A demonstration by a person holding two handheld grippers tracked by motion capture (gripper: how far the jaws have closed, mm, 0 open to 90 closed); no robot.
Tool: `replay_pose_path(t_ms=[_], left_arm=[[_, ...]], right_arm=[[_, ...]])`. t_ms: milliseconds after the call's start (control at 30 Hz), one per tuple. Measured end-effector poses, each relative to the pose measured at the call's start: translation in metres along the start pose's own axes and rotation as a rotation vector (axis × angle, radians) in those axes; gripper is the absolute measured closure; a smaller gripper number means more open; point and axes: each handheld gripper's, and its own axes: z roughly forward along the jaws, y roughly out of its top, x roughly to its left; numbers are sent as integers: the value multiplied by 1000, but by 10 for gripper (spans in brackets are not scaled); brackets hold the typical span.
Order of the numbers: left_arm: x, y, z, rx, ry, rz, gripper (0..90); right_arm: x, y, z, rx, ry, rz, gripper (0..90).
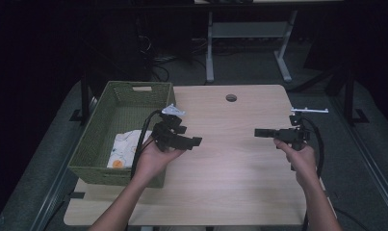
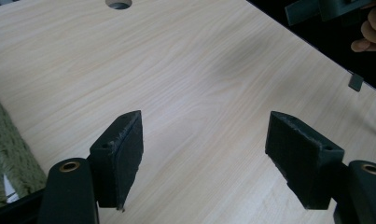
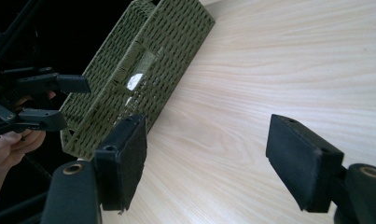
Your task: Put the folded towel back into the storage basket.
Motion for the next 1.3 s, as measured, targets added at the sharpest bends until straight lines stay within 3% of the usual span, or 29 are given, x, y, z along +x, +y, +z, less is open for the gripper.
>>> replay_pose_path(t_ms=[1300], left_arm=[[-38, -3, 60, 45, -73, 13, 274]], right_arm=[[-45, -53, -60, -49, -37, 82, 276]])
